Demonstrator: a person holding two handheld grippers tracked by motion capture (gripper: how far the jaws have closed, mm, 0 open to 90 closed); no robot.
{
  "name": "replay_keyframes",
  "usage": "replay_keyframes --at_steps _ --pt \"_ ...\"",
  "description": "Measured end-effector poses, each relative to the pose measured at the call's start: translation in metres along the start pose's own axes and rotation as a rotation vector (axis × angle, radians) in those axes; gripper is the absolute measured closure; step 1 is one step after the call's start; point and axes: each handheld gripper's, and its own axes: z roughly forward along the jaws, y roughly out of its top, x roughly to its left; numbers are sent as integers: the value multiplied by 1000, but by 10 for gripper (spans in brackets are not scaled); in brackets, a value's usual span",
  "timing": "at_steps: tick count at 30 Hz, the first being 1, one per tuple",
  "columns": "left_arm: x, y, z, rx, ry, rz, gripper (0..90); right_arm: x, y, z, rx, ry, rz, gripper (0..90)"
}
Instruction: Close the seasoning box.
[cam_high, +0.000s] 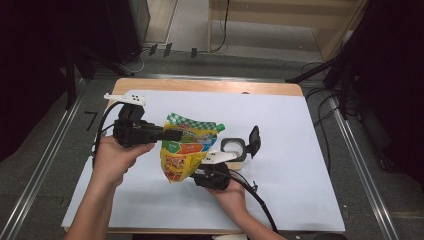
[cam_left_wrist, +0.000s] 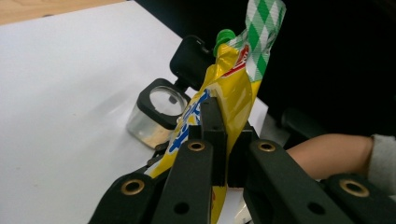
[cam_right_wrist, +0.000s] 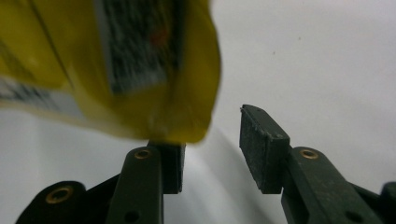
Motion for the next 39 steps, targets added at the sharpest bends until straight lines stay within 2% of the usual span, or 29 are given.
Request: replay_keyframes --at_steps 3,5,10,16,21,25,28,35,39 --pt "2 0 0 4 2 -6 900 0 0 1 -7 -12 -11 626" --pt "4 -1 1 -1 -12 -15 900 0 -1 1 -11 -15 -4 627" --pt "9 -2 1 -23 -6 -37 900 4 2 -3 -48 8 -25 654" --pt "10 -3 3 -18 68 -42 899 11 3 -4 -31 9 -85 660" --pt "5 -2 11 5 141 -8 891 18 4 -4 -8 5 -137 636" --pt "3 -2 14 18 176 5 878 19 5 -5 0 25 -125 636" --pt "4 -2 16 14 182 8 858 22 8 -9 -11 32 -130 634" --pt "9 -4 25 32 191 -1 826 34 13 -15 -23 46 -188 626" --pt "11 -5 25 18 187 -22 821 38 15 -18 -27 74 -167 625"
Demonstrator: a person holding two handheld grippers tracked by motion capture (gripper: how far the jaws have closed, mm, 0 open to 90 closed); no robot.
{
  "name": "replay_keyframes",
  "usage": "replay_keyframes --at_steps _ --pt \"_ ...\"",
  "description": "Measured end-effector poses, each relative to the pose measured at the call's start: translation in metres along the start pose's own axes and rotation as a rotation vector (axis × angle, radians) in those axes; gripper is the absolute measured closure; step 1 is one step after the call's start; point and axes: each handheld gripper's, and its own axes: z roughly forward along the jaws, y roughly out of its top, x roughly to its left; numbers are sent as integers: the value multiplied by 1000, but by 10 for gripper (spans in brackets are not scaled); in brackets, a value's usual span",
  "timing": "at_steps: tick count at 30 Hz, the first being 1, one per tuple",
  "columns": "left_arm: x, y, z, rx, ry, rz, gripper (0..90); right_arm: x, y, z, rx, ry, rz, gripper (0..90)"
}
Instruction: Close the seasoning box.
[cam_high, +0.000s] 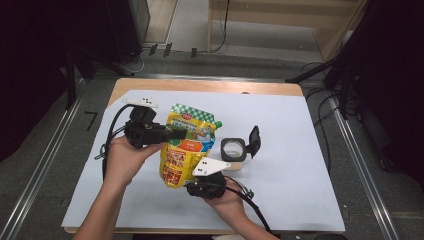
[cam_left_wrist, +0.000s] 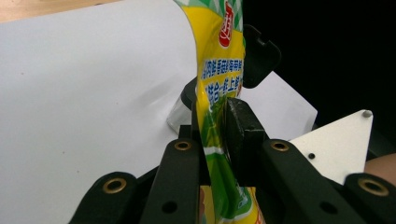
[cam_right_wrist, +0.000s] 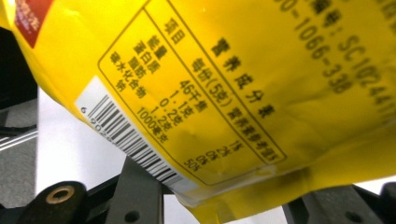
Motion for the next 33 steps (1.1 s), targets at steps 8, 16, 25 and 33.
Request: replay_keyframes --at_steps 8,16,25,33 --pt "1 0 2 -12 -6 -37 808 3 5 -6 -9 18 6 620" --pt "2 -1 11 13 17 -56 771 5 7 -10 -4 51 37 618" --pt "-3 1 29 84 35 -56 766 13 10 -14 8 74 17 619" --pt "-4 2 44 124 34 -68 765 16 9 -16 23 90 29 613"
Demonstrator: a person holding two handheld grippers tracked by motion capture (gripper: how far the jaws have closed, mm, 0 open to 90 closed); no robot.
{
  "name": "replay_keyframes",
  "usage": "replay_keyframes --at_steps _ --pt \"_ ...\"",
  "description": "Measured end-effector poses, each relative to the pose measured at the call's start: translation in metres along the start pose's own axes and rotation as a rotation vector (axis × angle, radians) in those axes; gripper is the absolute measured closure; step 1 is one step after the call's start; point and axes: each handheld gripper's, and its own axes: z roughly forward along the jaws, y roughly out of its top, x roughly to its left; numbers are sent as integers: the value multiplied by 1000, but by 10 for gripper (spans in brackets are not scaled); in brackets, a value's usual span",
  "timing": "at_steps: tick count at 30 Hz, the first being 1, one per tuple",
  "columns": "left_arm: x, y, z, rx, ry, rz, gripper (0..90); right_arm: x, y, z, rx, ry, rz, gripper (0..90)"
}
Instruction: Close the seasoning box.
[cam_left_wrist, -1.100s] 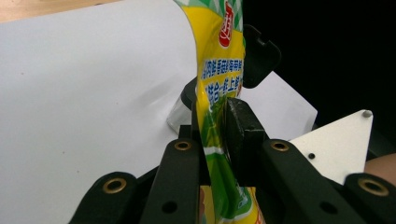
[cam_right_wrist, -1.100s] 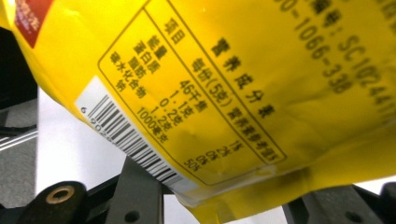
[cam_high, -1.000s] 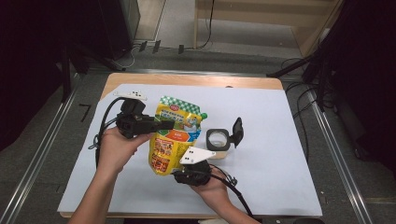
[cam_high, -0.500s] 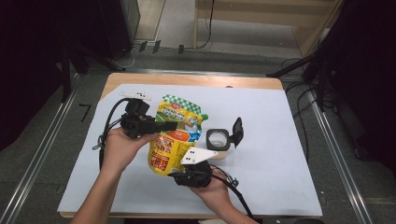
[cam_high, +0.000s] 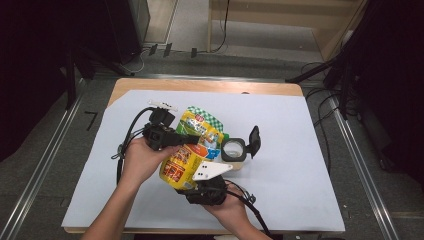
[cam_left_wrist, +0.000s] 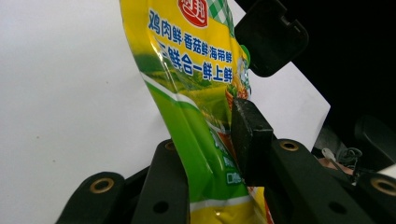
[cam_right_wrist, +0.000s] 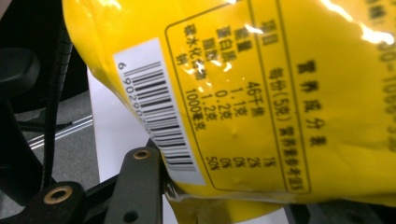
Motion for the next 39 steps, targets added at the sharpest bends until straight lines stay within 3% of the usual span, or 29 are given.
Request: replay_keyframes --at_steps 4,21,30,39 --pt "-3 1 8 27 4 5 765 2 0 0 5 10 0 604" --pt "-7 7 25 57 10 -9 744 3 1 -3 10 16 26 590" --pt "-8 8 29 72 20 -7 740 5 0 0 29 -5 -9 562" --pt "-10 11 35 92 31 0 740 2 -1 3 49 -15 3 565"
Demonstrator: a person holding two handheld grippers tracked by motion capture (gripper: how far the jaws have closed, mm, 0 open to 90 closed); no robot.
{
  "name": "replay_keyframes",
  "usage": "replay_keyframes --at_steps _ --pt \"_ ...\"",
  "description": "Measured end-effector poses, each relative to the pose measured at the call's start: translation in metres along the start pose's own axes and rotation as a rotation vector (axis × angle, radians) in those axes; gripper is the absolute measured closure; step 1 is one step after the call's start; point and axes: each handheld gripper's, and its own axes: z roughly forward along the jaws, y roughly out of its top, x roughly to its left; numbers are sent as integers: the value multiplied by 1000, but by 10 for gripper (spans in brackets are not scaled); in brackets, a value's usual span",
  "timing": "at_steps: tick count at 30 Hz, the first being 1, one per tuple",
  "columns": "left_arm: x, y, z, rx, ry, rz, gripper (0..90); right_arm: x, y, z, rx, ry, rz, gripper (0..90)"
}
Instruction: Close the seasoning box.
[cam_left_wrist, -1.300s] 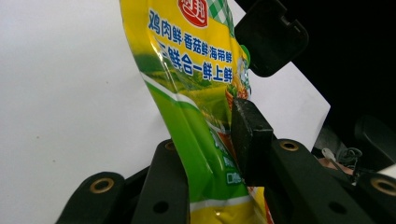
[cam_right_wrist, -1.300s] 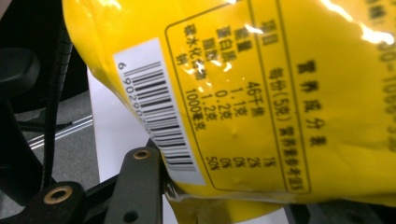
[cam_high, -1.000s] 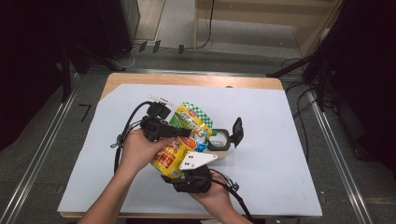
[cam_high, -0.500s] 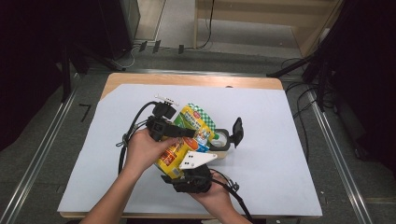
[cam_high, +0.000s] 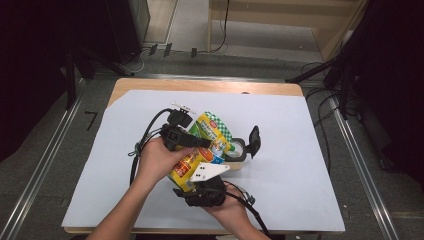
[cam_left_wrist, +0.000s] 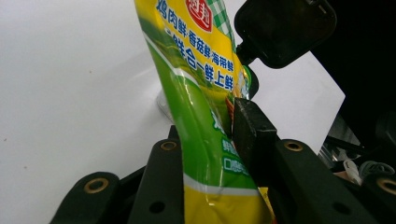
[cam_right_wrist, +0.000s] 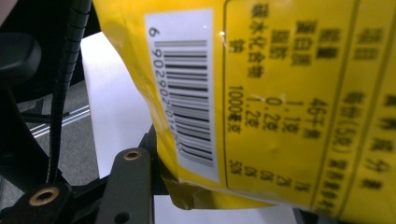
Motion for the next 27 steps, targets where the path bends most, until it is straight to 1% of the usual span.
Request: replay_keyframes --at_steps 2,3,4,5,7,11,12,14,16,18,20,21,23,24,27 --pt "-1 0 2 0 -5 2 741 -1 -1 1 4 1 12 594" --pt "-1 1 2 4 -15 5 740 -1 -1 1 5 4 19 617" --pt "-2 1 3 5 -17 6 739 -2 -1 2 2 16 27 629" --pt "-2 1 3 7 -18 7 738 -2 -2 2 -4 19 33 633" --pt "-2 1 4 7 -17 -2 730 -4 -3 2 -15 40 57 641" --pt "-1 1 3 11 -23 -7 703 -5 -3 1 -30 52 77 647" --pt "-2 1 2 7 -18 -4 698 -7 -3 1 -41 56 89 650" --pt "-3 0 0 4 -22 -7 691 -9 -2 -2 -57 67 110 652" --pt "-3 0 0 12 -25 -11 691 -10 -2 -3 -60 64 105 652" --pt "-3 0 2 40 -17 -11 700 -11 -3 -3 -62 68 110 651" --pt "-1 0 4 66 -16 -8 738 -10 -3 -2 -50 64 109 650" --pt "-1 1 4 70 -15 -5 750 -9 -3 -1 -44 63 105 648" --pt "1 3 4 85 -23 -12 772 -10 -3 0 -44 69 105 645" --pt "3 5 4 90 -34 -25 782 -10 -2 0 -42 71 106 642" --pt "7 9 5 96 -43 -39 792 -10 1 -1 -36 66 86 630"
